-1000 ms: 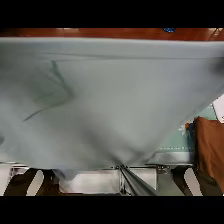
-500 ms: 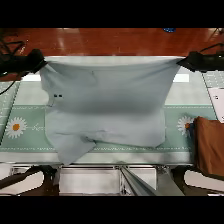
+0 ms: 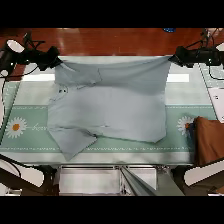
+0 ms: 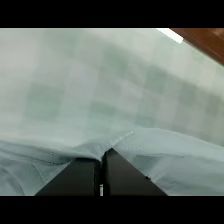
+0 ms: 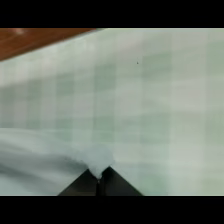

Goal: Fold the shirts.

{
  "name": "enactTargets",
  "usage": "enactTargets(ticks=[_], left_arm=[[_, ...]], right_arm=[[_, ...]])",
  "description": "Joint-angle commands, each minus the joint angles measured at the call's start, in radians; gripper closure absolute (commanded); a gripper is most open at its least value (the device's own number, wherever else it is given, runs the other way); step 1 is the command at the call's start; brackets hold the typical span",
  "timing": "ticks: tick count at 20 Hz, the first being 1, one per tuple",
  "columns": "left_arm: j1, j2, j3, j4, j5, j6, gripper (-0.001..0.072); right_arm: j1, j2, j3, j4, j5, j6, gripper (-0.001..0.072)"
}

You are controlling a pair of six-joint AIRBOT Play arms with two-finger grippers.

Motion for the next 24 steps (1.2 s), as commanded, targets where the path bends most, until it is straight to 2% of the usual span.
enactTargets(ticks=[1, 5, 7, 16, 17, 18, 19, 20, 21, 24], left_arm=[[0.024, -0.041, 0.040, 0.031, -0.175, 0.072, 0.0692], [0.027, -0.077, 0.040, 0.225, -0.395, 0.071, 0.0692], [0.025, -0.095, 0.040, 0.238, -0.470, 0.102, 0.0691], [-0.008, -0.129, 0.040, 0.241, -0.576, 0.117, 0.0691], [-0.008, -0.128, 0.040, 0.241, -0.606, 0.117, 0.0691], [-0.005, -0.128, 0.040, 0.241, -0.644, 0.116, 0.0690], [-0.002, -0.126, 0.040, 0.243, -0.681, 0.105, 0.0617], [0.003, -0.120, 0.040, 0.254, -0.711, 0.083, 0.0373], [0.009, -0.107, 0.040, 0.266, -0.739, 0.070, 0.0198], [0.023, -0.027, 0.039, 0.323, -0.778, 0.071, 0.0197]], right_arm=[[0.005, -0.021, 0.012, -0.224, 0.171, 0.031, 0.0689], [0.005, -0.021, -0.058, -0.235, 0.285, 0.022, 0.0689], [0.005, -0.021, -0.109, -0.216, 0.292, 0.021, 0.0689], [0.027, -0.021, -0.205, -0.220, 0.306, 0.028, 0.0686], [0.026, -0.021, -0.205, -0.222, 0.318, 0.050, 0.0605], [0.026, -0.019, -0.204, -0.227, 0.336, 0.077, 0.0381], [0.021, -0.015, -0.204, -0.233, 0.363, 0.074, 0.0300], [0.013, -0.002, -0.204, -0.246, 0.387, 0.075, 0.0300], [0.002, 0.019, -0.204, -0.261, 0.401, 0.079, 0.0300], [-0.059, 0.128, -0.209, -0.313, 0.394, 0.112, 0.0301]])
